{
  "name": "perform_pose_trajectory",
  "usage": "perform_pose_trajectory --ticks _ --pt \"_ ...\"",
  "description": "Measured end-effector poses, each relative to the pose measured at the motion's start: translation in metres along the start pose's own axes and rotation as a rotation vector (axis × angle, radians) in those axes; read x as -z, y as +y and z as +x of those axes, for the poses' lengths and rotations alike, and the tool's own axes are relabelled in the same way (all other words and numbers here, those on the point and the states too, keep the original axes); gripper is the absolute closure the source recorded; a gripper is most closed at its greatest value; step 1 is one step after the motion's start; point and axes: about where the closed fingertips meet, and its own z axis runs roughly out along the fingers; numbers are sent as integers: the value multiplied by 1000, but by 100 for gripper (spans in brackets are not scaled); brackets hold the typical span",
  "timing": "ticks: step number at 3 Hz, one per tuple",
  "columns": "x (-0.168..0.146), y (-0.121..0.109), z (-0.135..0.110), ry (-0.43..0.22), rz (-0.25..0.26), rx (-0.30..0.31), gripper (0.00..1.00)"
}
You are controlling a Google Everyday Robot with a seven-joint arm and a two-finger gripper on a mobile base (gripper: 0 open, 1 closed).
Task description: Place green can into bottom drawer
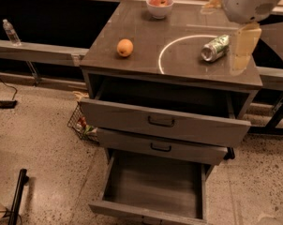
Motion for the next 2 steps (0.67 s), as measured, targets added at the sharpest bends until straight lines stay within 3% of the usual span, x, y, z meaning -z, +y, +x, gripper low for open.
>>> perform_pose_trajectory --ticks 1,2 --pt "-28 -35 12 -60 -13 136 0" --pt "-21 -60 20 -65 60 211 0"
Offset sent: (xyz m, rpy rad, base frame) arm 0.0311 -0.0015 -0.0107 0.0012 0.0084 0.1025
